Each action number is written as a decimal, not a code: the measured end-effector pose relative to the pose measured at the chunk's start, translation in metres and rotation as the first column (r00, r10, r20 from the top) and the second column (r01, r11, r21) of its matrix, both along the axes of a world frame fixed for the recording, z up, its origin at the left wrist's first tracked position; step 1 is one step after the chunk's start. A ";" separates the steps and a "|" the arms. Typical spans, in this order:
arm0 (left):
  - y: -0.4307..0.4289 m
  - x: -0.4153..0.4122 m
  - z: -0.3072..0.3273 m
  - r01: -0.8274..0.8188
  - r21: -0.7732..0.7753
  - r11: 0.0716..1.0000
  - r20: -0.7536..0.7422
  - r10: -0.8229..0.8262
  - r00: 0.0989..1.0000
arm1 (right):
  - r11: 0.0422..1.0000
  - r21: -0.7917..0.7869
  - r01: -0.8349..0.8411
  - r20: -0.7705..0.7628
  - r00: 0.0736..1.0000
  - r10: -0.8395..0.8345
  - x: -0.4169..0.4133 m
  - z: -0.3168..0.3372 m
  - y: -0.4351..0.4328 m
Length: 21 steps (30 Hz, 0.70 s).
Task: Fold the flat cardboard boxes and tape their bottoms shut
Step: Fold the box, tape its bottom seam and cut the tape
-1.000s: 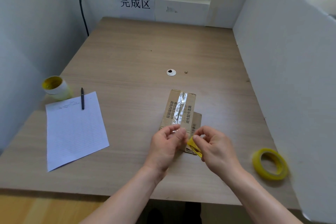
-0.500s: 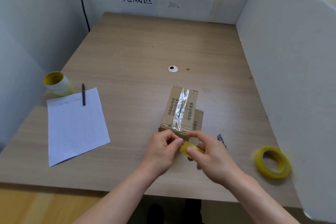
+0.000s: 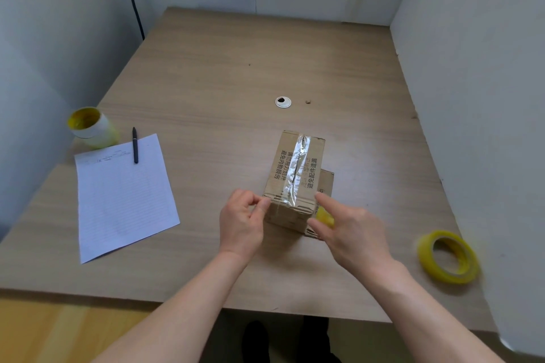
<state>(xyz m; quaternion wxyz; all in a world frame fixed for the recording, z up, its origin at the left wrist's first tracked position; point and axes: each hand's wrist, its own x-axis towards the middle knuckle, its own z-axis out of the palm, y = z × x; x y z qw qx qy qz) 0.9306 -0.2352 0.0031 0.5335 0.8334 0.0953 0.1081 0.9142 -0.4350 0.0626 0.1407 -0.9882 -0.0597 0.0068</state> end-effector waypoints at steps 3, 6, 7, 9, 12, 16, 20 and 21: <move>0.002 0.009 -0.008 0.008 0.021 1.000 0.041 -0.009 0.999 | 0.998 -0.070 -0.005 0.033 0.999 0.008 0.006 -0.008 0.002; 0.002 0.013 -0.013 0.007 -0.032 0.999 0.015 -0.007 1.000 | 0.996 -0.090 -0.028 0.048 0.998 0.032 0.011 -0.013 0.004; 0.002 0.014 -0.015 0.012 -0.050 0.999 0.000 -0.012 1.000 | 0.996 -0.086 -0.031 0.055 0.998 0.036 0.012 -0.015 0.004; 0.002 0.016 -0.019 0.020 -0.072 0.997 -0.016 -0.021 1.000 | 0.996 -0.084 -0.041 0.078 0.996 0.047 0.013 -0.020 0.005; 0.001 0.018 -0.021 0.006 -0.098 0.995 -0.031 -0.009 0.999 | 0.992 -0.104 -0.069 0.183 0.979 0.087 0.013 -0.030 0.005; -0.002 0.020 -0.024 -0.015 -0.088 0.996 -0.021 0.013 1.000 | 0.986 -0.156 -0.061 0.281 0.954 0.104 0.019 -0.045 0.003; -0.002 0.024 -0.024 -0.036 -0.064 0.997 -0.016 0.035 0.999 | 0.990 -0.124 -0.069 0.363 0.925 0.110 0.022 -0.055 0.001; -0.002 0.025 -0.023 -0.036 -0.064 0.997 -0.020 0.035 0.999 | 0.991 -0.111 -0.072 0.380 0.918 0.109 0.021 -0.057 0.000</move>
